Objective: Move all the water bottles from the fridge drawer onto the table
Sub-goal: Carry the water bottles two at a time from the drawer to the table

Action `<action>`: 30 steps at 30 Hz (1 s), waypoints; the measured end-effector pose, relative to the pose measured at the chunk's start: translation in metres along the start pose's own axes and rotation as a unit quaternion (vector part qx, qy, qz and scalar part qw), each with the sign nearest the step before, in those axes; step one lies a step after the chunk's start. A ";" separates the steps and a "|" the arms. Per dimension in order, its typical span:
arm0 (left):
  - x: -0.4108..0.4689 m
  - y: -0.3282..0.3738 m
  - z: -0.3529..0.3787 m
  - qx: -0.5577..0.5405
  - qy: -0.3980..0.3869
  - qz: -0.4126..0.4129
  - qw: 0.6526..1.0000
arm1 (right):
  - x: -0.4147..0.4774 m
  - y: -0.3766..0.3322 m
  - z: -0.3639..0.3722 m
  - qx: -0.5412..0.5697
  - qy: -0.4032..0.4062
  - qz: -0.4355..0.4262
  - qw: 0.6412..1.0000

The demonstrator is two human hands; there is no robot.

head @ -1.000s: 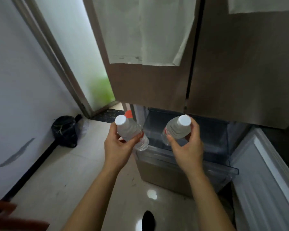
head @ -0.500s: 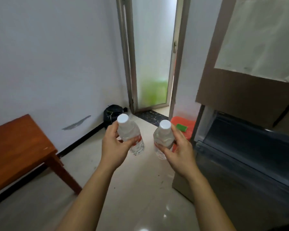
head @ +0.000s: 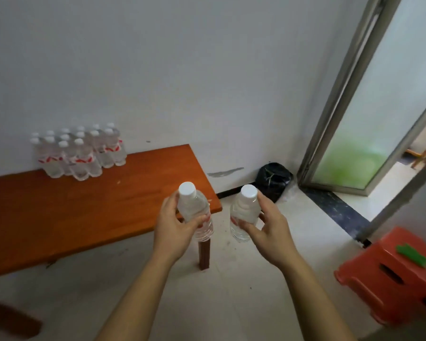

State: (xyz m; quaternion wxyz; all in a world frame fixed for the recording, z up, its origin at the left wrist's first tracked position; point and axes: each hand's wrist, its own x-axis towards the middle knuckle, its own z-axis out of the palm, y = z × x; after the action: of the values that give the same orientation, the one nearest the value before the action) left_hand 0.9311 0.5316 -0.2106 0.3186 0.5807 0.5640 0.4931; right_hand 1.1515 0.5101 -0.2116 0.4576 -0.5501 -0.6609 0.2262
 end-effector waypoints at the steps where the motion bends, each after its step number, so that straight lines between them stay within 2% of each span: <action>1: 0.010 -0.010 -0.018 0.008 0.017 -0.006 1.000 | 0.015 -0.004 0.021 0.010 -0.018 -0.012 1.000; 10: 0.127 -0.099 -0.144 0.081 0.129 -0.054 0.987 | 0.159 -0.014 0.222 0.103 -0.131 -0.082 0.983; 15: 0.214 -0.126 -0.190 0.106 0.155 -0.089 0.978 | 0.248 -0.018 0.315 0.144 -0.177 -0.077 0.970; 21: 0.290 -0.164 -0.260 0.128 0.192 -0.113 0.966 | 0.341 -0.045 0.417 0.140 -0.253 -0.101 0.952; 30: 0.368 -0.255 -0.361 0.144 0.208 -0.132 0.959 | 0.405 -0.085 0.559 0.083 -0.343 -0.110 0.929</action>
State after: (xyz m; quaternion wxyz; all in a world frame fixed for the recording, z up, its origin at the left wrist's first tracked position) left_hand 0.4623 0.8616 -0.2559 0.1695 0.4259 0.7542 0.4701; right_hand 0.6396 0.9779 -0.2665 0.2689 -0.3225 -0.8129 0.4036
